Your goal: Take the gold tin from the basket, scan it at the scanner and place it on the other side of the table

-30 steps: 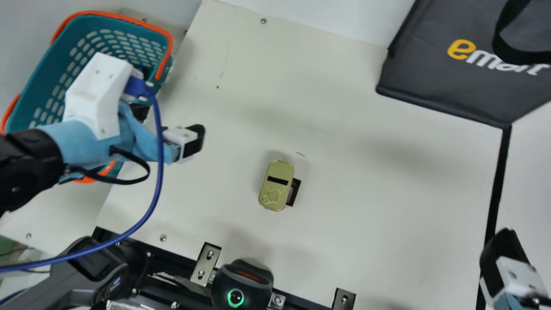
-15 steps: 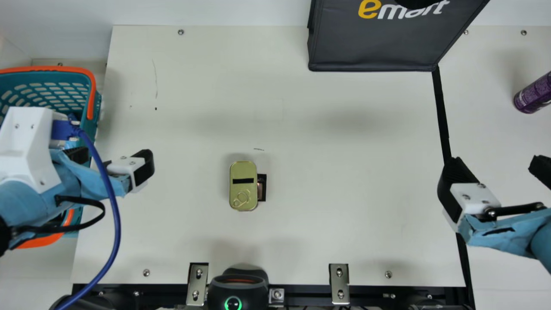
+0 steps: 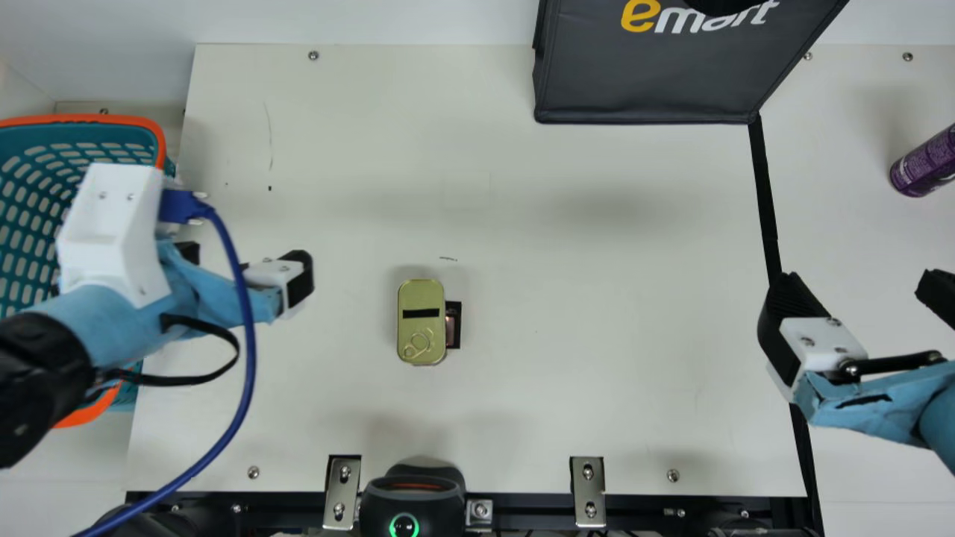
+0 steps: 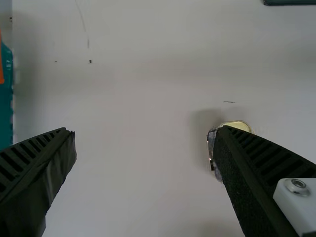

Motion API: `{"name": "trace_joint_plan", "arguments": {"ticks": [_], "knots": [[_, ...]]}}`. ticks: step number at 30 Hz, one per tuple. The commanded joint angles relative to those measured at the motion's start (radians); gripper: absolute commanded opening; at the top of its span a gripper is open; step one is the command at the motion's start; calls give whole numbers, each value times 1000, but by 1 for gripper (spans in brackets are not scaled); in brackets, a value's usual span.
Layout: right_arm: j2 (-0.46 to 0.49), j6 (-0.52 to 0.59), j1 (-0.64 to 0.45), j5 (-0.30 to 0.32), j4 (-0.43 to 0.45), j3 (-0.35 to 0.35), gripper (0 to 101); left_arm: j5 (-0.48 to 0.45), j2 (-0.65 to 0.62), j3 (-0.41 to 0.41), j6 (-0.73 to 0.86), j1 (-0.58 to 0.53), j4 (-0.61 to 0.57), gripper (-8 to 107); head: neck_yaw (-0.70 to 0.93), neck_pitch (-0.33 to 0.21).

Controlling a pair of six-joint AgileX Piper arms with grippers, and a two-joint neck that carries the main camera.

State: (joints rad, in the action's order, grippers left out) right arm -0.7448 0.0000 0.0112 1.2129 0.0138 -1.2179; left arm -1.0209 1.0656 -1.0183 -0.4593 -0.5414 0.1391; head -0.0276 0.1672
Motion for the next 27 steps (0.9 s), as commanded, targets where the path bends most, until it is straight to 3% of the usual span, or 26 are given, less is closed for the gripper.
{"name": "trace_joint_plan", "arguments": {"ticks": [1,15,27], "knots": [[0,0,0,0,0,0,95,0,37,-12,-112,-89,22,90,0,-29],[0,0,0,0,0,0,95,-17,244,-93,-432,-311,89,90,0,-29],[0,0,0,0,0,0,95,-9,405,-118,-514,-374,64,90,0,-29]]}}
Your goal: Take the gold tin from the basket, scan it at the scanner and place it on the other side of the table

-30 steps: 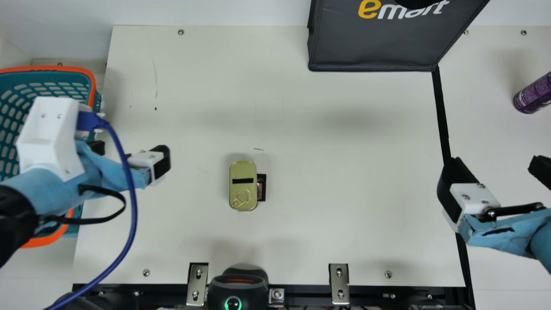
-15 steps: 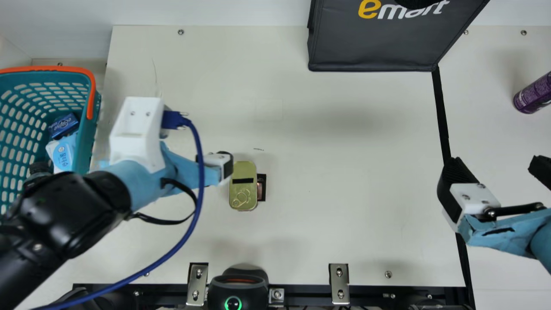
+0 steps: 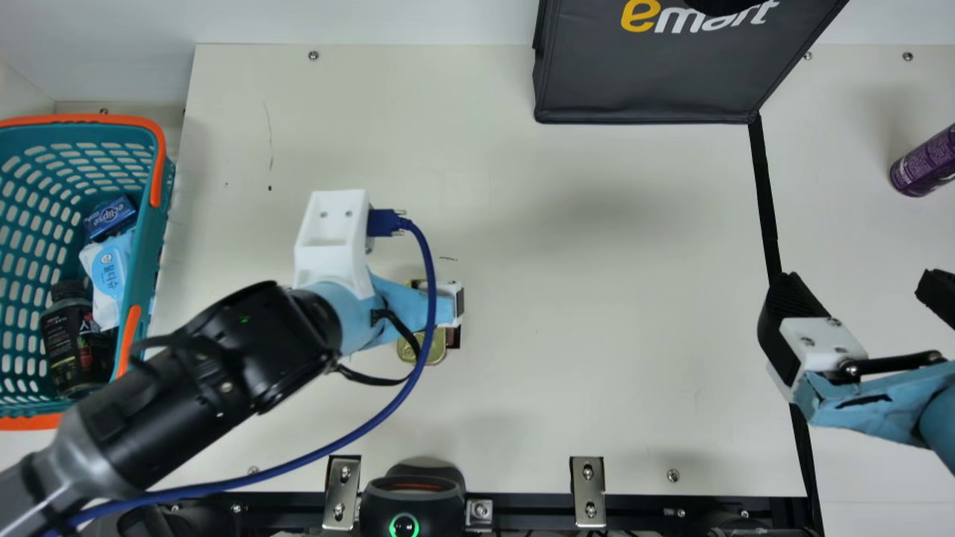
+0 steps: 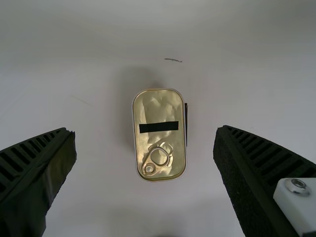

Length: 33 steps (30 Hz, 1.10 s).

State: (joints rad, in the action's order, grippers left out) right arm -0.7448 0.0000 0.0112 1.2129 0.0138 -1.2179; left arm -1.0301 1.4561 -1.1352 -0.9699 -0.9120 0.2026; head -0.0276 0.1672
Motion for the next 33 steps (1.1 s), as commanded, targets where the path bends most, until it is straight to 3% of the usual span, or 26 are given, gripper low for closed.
{"name": "trace_joint_plan", "arguments": {"ticks": [1,28,33], "knots": [[0,0,0,0,0,0,95,4,26,-1,-5,-6,1,90,0,-29],[0,0,0,0,0,0,95,192,253,82,-16,-26,-30,90,0,-29],[0,0,0,0,0,0,95,213,270,84,-18,-23,-31,57,0,-29]]}}
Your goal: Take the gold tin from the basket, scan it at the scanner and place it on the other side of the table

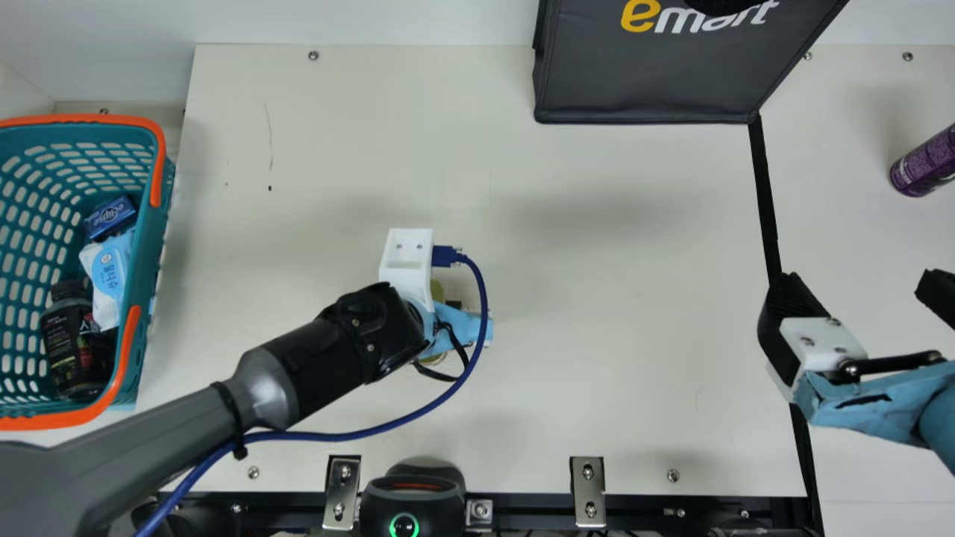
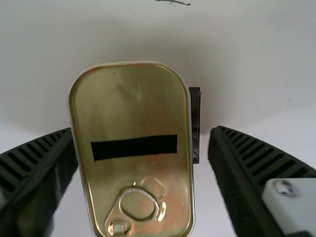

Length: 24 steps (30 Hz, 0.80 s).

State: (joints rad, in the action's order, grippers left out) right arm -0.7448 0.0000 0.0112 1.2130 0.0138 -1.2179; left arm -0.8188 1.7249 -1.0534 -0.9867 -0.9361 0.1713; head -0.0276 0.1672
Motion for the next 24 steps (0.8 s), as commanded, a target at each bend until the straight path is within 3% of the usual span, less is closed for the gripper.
{"name": "trace_joint_plan", "arguments": {"ticks": [1,10,24], "knots": [[0,0,0,0,0,0,95,5,2,2,-1,1,1,50,0,-29],[0,0,0,0,0,0,95,2,-35,4,71,-5,-21,-8,0,-29],[0,0,0,0,0,0,95,-48,-172,1,416,2,-129,-8,0,-29]]}}
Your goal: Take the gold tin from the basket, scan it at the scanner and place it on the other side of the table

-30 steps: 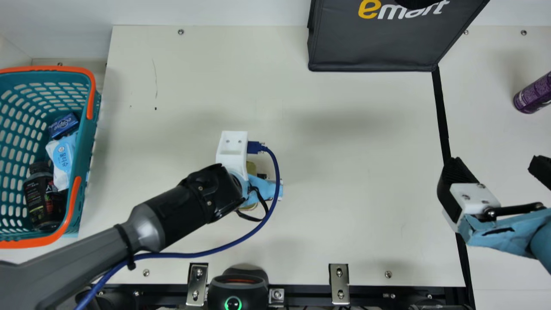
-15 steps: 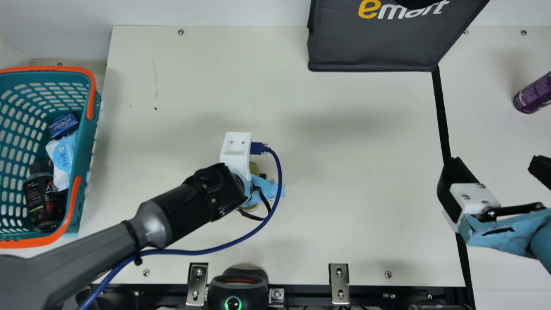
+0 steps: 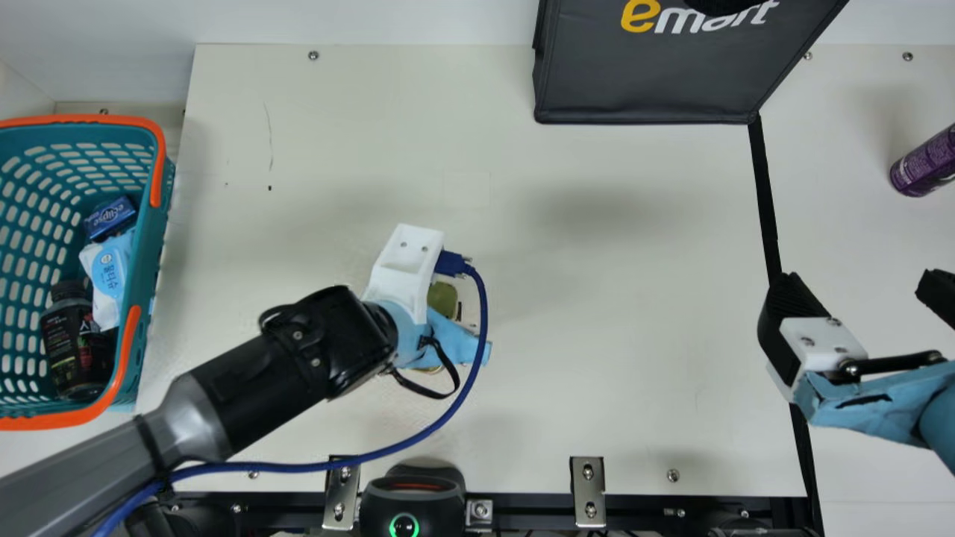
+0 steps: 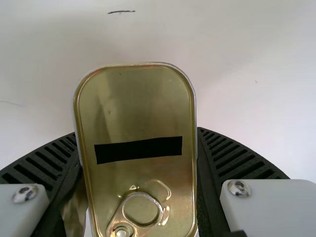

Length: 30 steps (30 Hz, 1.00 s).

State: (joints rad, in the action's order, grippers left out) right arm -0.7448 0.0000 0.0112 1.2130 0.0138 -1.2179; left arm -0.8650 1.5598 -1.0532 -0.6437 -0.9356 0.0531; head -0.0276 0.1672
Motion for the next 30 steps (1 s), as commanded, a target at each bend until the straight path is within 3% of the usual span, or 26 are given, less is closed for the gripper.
{"name": "trace_joint_plan", "arguments": {"ticks": [1,12,30], "knots": [[0,0,0,0,0,0,95,-3,-14,3,108,1,-20,-8,0,-29],[0,0,0,0,0,0,95,-36,-82,17,560,25,-145,-8,0,-29],[0,0,0,0,0,0,95,-156,-125,3,1211,165,-329,-8,0,-29]]}}
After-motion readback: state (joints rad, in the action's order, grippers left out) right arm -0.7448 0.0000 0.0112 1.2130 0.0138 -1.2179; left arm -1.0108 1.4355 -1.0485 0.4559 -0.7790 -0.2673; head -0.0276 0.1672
